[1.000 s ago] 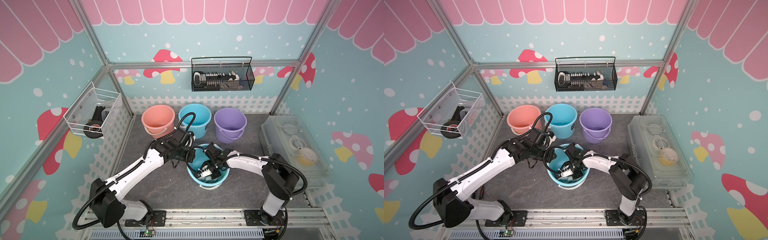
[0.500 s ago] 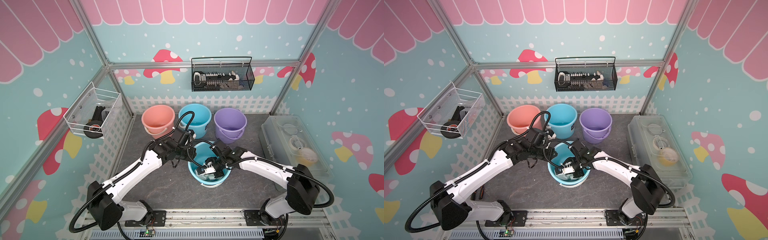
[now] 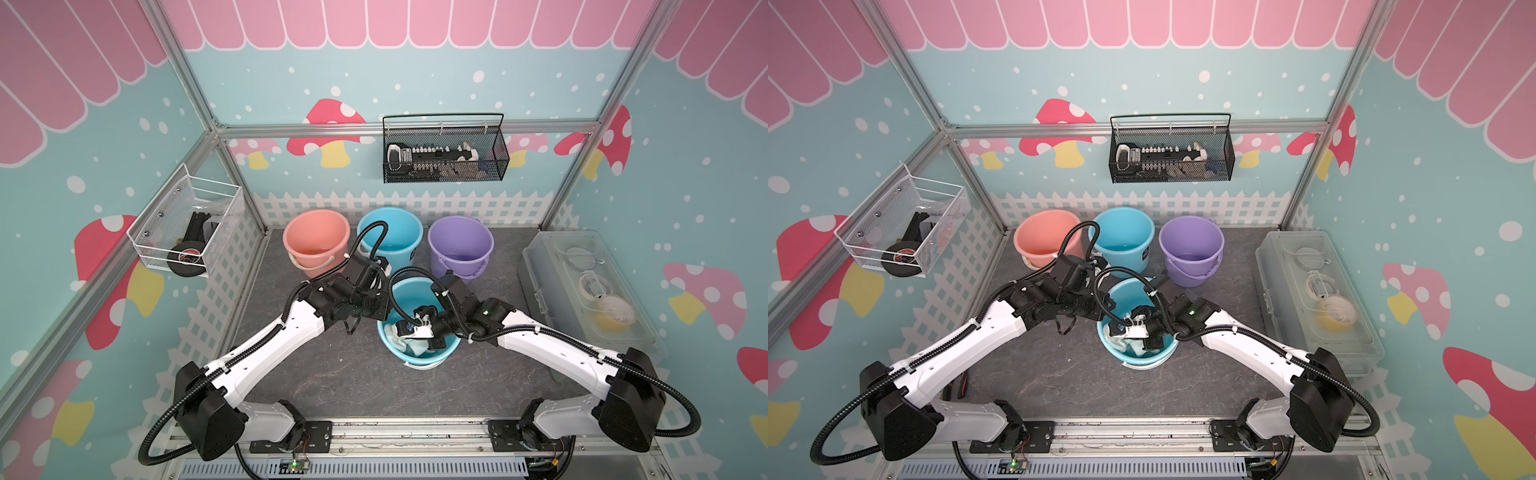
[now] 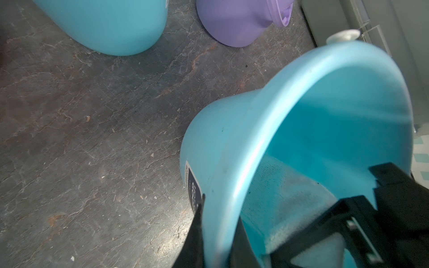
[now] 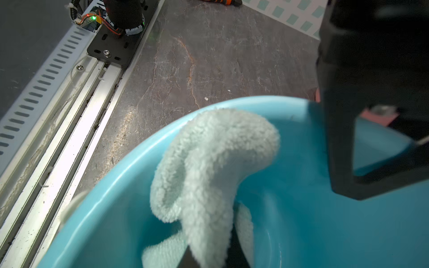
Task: Wipe the inside of the bucket with a cloth
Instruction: Wipe the dirt from the inside of the bucket.
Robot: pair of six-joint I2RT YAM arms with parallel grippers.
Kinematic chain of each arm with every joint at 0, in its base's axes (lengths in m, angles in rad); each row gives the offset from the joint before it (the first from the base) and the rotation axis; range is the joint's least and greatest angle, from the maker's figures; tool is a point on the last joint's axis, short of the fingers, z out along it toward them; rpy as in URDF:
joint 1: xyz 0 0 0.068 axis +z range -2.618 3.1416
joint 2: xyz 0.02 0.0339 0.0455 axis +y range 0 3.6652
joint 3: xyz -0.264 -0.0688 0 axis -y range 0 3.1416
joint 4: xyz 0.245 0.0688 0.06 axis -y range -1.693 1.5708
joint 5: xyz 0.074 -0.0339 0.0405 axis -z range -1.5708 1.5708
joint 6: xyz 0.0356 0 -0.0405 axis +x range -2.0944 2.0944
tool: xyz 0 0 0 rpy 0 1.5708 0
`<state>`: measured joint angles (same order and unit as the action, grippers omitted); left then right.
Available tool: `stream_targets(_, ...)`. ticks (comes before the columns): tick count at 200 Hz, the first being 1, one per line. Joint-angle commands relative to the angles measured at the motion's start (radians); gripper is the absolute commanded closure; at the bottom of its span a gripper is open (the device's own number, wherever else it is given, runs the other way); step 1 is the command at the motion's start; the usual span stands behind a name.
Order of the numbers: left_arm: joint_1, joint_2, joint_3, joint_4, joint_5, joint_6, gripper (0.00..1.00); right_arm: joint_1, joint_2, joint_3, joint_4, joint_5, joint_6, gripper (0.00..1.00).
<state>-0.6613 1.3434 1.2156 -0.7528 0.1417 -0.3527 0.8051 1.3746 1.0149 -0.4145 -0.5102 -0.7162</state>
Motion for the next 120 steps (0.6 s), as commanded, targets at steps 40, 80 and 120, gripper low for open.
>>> stream_targets(40,0.004,-0.021,0.003,0.058,0.008,-0.024,1.0,0.003,0.148,-0.058,0.103,0.087,0.026,1.0)
stream_targets(80,0.004,-0.013,0.01,0.063,0.021,-0.028,1.0,0.004,0.262,-0.063,0.165,0.14,-0.003,1.0)
stream_targets(120,0.005,-0.01,0.009,0.063,0.027,-0.029,1.0,0.01,0.366,-0.054,0.184,0.214,-0.024,1.0)
